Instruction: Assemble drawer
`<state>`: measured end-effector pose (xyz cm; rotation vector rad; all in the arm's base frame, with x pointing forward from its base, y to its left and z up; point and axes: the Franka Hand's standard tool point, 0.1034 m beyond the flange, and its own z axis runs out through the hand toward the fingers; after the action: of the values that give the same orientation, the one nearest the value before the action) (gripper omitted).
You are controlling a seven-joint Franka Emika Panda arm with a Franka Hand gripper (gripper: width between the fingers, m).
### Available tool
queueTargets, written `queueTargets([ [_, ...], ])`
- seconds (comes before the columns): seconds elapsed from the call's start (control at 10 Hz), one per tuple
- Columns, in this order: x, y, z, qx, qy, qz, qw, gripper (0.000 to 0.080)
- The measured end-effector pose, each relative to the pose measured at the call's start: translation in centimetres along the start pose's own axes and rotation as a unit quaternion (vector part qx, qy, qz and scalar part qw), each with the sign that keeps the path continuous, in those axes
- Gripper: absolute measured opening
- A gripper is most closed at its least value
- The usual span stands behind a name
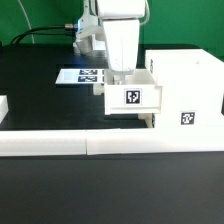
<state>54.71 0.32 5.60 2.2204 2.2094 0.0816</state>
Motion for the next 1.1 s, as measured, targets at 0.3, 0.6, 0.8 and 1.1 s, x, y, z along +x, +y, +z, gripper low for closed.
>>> queueTargets([
  [0.3, -0.17, 0.05, 0.01, 0.000, 0.000, 0.003, 1.000, 0.0042],
  [0.6, -0.32, 0.04, 0.01, 0.000, -0.001, -0.009, 1.000, 0.0042],
  [0.8, -0.13, -0.21, 0.10, -0.004, 0.000, -0.012, 1.000, 0.0042],
  [1.1, -0.17, -0.35, 0.23, -0.007, 0.001, -0.009, 1.000, 0.0042],
])
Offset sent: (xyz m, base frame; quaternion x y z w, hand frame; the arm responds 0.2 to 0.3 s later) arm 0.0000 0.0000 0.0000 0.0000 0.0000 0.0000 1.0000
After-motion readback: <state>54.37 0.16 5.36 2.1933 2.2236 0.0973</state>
